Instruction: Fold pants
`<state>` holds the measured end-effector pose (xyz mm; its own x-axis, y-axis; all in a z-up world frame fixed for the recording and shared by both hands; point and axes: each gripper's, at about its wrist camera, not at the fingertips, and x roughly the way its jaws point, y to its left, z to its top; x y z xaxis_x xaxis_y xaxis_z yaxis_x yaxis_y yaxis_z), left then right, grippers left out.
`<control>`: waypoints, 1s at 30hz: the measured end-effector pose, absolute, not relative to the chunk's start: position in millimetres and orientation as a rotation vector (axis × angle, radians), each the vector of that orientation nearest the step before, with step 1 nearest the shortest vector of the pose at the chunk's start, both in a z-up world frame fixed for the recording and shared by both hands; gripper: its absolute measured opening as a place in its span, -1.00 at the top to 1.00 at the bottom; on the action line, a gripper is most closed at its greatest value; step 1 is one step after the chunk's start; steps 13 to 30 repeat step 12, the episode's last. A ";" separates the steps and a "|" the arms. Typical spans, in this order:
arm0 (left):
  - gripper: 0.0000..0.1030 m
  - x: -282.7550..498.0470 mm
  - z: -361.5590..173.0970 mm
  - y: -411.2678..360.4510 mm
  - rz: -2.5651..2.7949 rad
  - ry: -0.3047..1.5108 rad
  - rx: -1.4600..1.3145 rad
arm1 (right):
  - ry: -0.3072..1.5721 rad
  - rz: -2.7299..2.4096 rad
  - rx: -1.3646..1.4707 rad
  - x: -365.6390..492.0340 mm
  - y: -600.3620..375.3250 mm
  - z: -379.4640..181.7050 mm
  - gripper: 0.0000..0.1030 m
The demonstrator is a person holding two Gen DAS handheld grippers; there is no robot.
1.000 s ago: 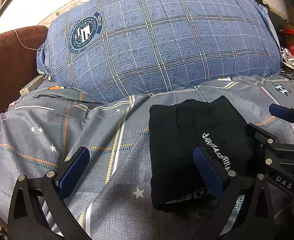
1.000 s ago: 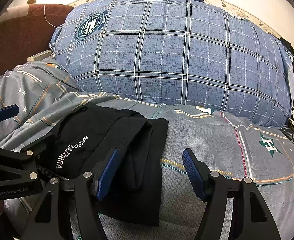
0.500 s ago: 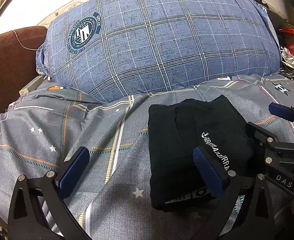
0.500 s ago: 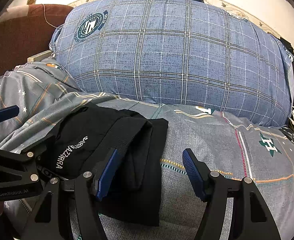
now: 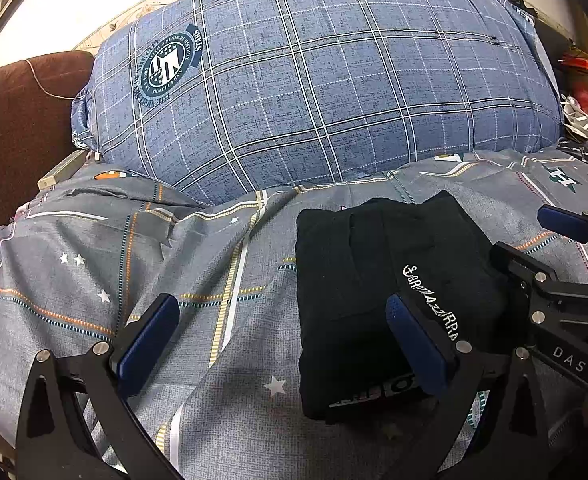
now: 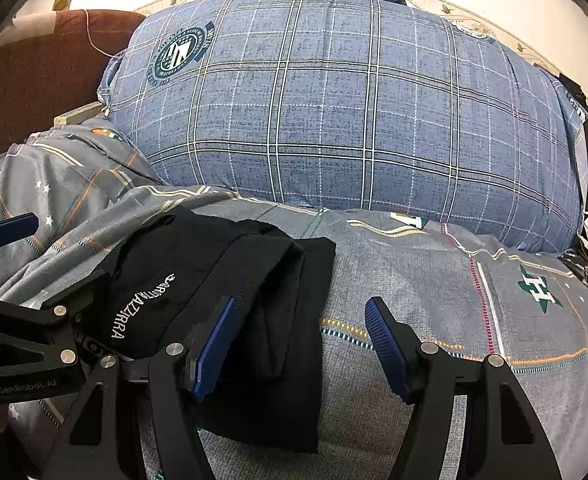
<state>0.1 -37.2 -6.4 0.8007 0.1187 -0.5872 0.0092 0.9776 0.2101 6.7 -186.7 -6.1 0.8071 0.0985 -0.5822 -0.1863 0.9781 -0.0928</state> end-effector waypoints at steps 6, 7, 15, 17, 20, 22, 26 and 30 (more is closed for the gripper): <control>-1.00 -0.2 -6.3 -36.7 0.063 0.635 0.205 | 0.611 0.149 -0.137 8.1 -188.1 -5.6 -0.31; -1.00 -0.3 -6.5 -36.3 0.060 0.633 0.200 | 0.611 0.148 -0.136 7.6 -187.9 -6.0 -0.31; -1.00 1.6 -8.2 -34.9 0.045 0.647 0.190 | 0.611 0.148 -0.141 7.3 -185.7 -7.4 -0.31; -1.00 1.6 -8.2 -34.9 0.045 0.647 0.190 | 0.611 0.148 -0.141 7.3 -185.7 -7.4 -0.31; -1.00 1.6 -8.2 -34.9 0.045 0.647 0.190 | 0.611 0.148 -0.141 7.3 -185.7 -7.4 -0.31; -1.00 1.6 -8.2 -34.9 0.045 0.647 0.190 | 0.611 0.148 -0.141 7.3 -185.7 -7.4 -0.31; -1.00 1.6 -8.2 -34.9 0.045 0.647 0.190 | 0.611 0.148 -0.141 7.3 -185.7 -7.4 -0.31; -1.00 1.6 -8.2 -34.9 0.045 0.647 0.190 | 0.611 0.148 -0.141 7.3 -185.7 -7.4 -0.31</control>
